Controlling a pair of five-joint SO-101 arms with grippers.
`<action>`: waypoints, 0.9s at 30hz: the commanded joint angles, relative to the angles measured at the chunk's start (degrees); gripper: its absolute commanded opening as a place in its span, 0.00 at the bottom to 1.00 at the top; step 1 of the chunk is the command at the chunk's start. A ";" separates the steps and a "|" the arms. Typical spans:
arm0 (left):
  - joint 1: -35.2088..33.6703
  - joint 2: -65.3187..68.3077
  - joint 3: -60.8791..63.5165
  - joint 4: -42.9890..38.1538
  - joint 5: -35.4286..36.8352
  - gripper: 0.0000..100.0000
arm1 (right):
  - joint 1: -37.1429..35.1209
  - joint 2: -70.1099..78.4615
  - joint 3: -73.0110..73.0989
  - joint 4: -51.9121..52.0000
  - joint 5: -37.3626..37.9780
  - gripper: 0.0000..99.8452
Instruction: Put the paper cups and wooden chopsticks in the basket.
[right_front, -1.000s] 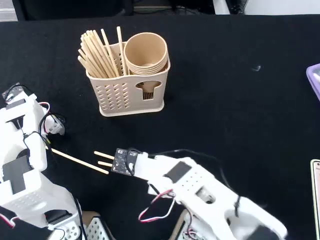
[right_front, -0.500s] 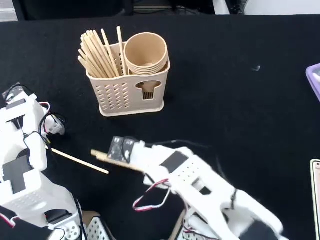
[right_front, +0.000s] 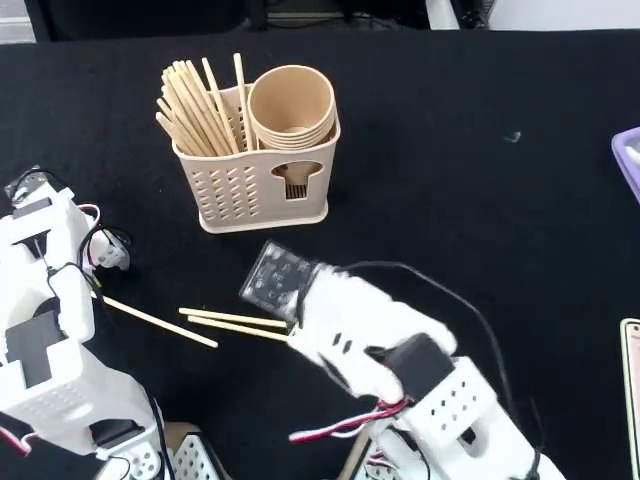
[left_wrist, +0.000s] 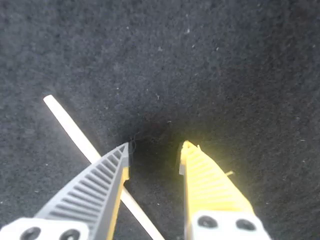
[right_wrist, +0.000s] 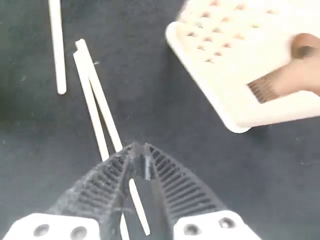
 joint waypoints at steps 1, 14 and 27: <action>-2.51 0.00 -1.45 0.00 0.70 0.16 | -1.14 7.69 1.98 -6.42 -0.88 0.14; -7.16 -9.58 -1.01 3.25 0.70 0.16 | -7.56 53.67 -17.36 -19.08 -2.99 0.25; -22.20 -20.57 1.27 1.67 0.70 0.16 | -17.05 64.57 -27.82 -23.12 -11.08 0.24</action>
